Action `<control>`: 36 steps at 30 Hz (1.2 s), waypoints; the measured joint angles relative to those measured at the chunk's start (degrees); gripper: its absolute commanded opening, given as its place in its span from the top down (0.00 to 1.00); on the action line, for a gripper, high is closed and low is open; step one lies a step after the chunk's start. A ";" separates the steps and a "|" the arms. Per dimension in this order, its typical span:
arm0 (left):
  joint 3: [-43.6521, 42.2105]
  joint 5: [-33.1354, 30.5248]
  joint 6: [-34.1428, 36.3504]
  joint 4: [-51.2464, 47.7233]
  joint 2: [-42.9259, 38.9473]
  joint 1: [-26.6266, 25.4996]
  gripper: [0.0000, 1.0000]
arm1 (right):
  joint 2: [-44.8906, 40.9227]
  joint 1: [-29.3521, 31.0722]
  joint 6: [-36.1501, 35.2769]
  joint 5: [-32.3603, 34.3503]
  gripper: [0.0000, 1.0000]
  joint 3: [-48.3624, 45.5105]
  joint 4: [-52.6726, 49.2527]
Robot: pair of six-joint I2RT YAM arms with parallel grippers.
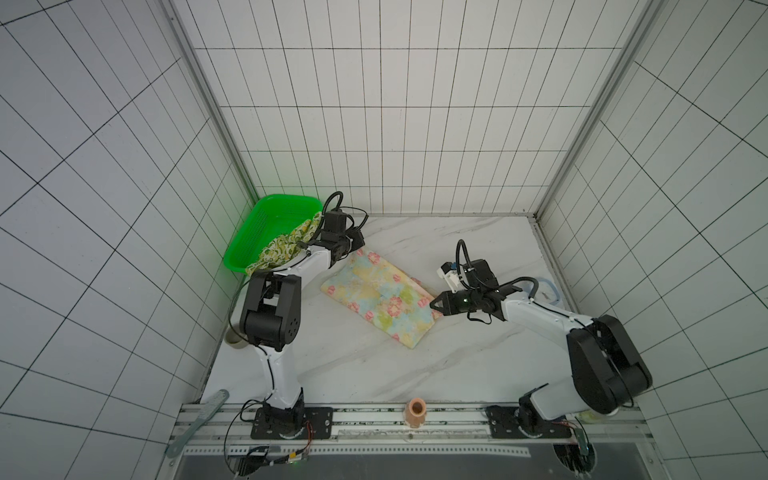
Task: Fold and stack the skirts
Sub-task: 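Lay the folded floral skirt flat and open both grippers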
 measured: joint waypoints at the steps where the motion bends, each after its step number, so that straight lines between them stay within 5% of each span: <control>1: 0.39 -0.46 -0.33 0.17 1.07 0.00 1.00 | 0.83 -0.24 -0.28 0.22 1.00 0.92 -0.66; 12: 5.53 -3.28 -1.55 1.60 6.56 0.15 1.00 | 8.22 -0.35 -2.73 4.74 1.00 10.16 -6.05; 36: 0.46 -0.83 -4.48 5.11 5.99 5.60 1.00 | 14.53 4.48 -5.11 13.77 1.00 22.14 -13.25</control>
